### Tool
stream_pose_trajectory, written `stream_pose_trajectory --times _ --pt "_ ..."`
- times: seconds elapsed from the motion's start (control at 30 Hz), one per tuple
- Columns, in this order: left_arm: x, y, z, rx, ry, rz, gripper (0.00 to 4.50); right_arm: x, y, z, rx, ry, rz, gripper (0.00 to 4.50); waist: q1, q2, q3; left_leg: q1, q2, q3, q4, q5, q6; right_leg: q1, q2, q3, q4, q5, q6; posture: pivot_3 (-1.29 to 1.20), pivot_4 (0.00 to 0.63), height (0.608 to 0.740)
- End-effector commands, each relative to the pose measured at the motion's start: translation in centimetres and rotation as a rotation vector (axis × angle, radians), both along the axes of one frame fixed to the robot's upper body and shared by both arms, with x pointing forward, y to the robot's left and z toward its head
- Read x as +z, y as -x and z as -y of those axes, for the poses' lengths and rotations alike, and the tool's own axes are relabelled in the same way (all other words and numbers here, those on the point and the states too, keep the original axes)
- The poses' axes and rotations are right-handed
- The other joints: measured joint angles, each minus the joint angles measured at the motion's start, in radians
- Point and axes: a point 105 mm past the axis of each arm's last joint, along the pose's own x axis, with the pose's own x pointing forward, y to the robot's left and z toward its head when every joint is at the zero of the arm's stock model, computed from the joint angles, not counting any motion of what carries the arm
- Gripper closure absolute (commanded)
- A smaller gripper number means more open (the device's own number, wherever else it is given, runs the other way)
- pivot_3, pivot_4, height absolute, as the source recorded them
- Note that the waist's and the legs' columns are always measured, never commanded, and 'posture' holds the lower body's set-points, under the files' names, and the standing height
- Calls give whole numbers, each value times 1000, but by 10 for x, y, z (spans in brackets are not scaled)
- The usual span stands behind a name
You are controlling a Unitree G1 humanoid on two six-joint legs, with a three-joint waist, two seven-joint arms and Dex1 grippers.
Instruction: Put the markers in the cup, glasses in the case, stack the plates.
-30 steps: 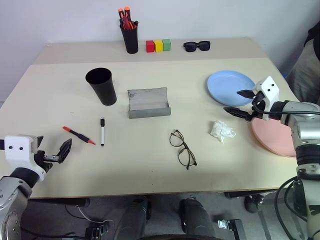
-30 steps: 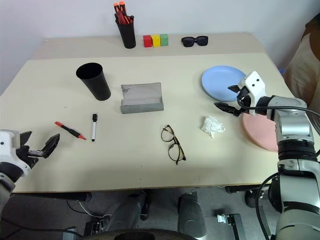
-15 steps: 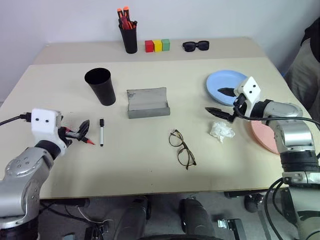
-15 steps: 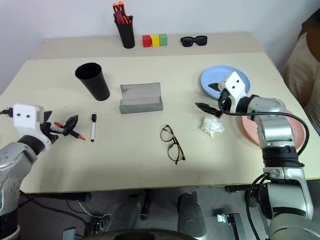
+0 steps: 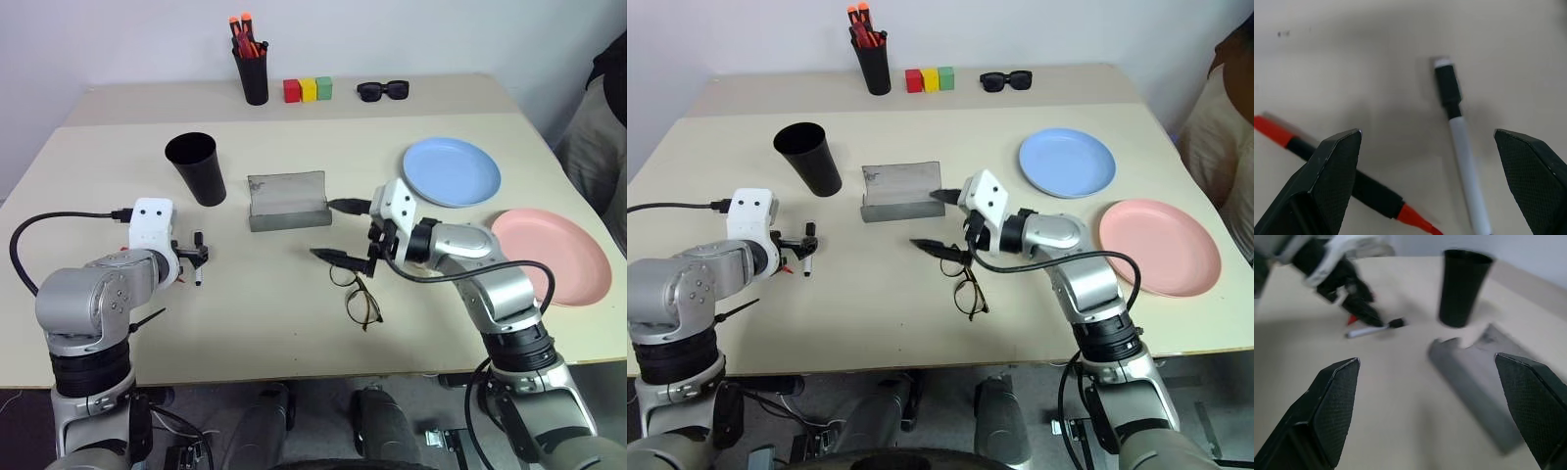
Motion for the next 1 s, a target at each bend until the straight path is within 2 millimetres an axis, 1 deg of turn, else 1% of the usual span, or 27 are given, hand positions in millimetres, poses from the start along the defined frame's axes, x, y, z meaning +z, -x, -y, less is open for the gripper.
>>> stream_pose_trajectory --times 0.03,0.13,0.3,0.33,0.4,0.53,0.63,0.7,0.83,0.87,0.9,0.93,0.97,1.0 --pt "-3 -3 5 -16 12 -25 57 10 8 -9 29 -23 41 0 1 0 0 0 0 0 0 0 0 0 0 0 0 0 0 0 150 740" --pt "-14 -7 12 -32 51 -81 57 6 12 -12 37 -23 30 0 3 0 0 0 0 0 0 0 -1 0 0 0 1 0 0 0 150 740" --pt "-16 -13 25 -62 93 -99 57 2 15 -15 44 -15 22 0 10 0 -1 3 -1 -1 0 0 -1 3 -1 0 0 0 0 0 150 740" --pt "-17 -14 27 -70 97 -105 290 2 16 -16 45 -16 22 0 11 0 -1 4 -1 -1 0 0 -1 4 -1 0 0 0 0 0 150 740" --pt "-21 -15 31 -72 116 -119 874 1 17 -18 47 -19 21 0 11 0 -1 4 -1 -1 0 -1 -2 4 -1 0 0 0 0 0 150 740" --pt "-23 -15 32 -67 107 -132 2969 1 20 -20 60 -24 9 0 7 0 -1 6 -1 -1 0 -1 -3 6 -1 0 0 0 0 0 150 740" --pt "-22 -15 30 -53 105 -128 4410 0 23 -22 80 -10 3 0 4 0 -1 7 -1 0 -1 -1 -3 7 -1 0 0 0 0 0 150 740" --pt "-18 -15 29 -42 105 -104 4466 0 22 -23 81 -11 1 0 4 0 -1 8 -1 0 -1 -1 -3 7 -1 0 0 0 0 0 150 740" --pt "13 -18 26 3 137 58 4466 2 19 -26 88 -20 3 0 5 -2 0 7 -1 0 -1 -1 -3 7 -1 0 0 0 0 0 150 740" --pt "23 -18 24 -6 134 123 4466 2 19 -26 89 -22 3 0 4 -3 1 7 -1 0 -1 -1 -3 7 -1 0 0 0 0 0 150 740" --pt "39 -18 16 -5 90 247 4466 3 19 -27 90 -24 4 0 3 -4 1 7 0 0 -1 -1 -3 6 -1 0 0 0 0 0 150 740" --pt "52 -16 12 -12 53 335 4466 3 18 -27 91 -25 4 0 -2 -4 1 7 0 0 -1 -1 -3 6 -1 0 0 0 0 0 150 740" --pt "59 -15 10 -19 26 390 4466 3 18 -27 91 -26 4 0 -5 -4 2 7 1 1 -2 -1 -3 5 -1 1 0 0 0 0 150 740" --pt "71 -11 11 -66 55 479 4466 3 18 -27 91 -28 4 0 -5 -4 2 7 1 2 -4 -1 -4 4 0 2 0 0 0 0 150 740"
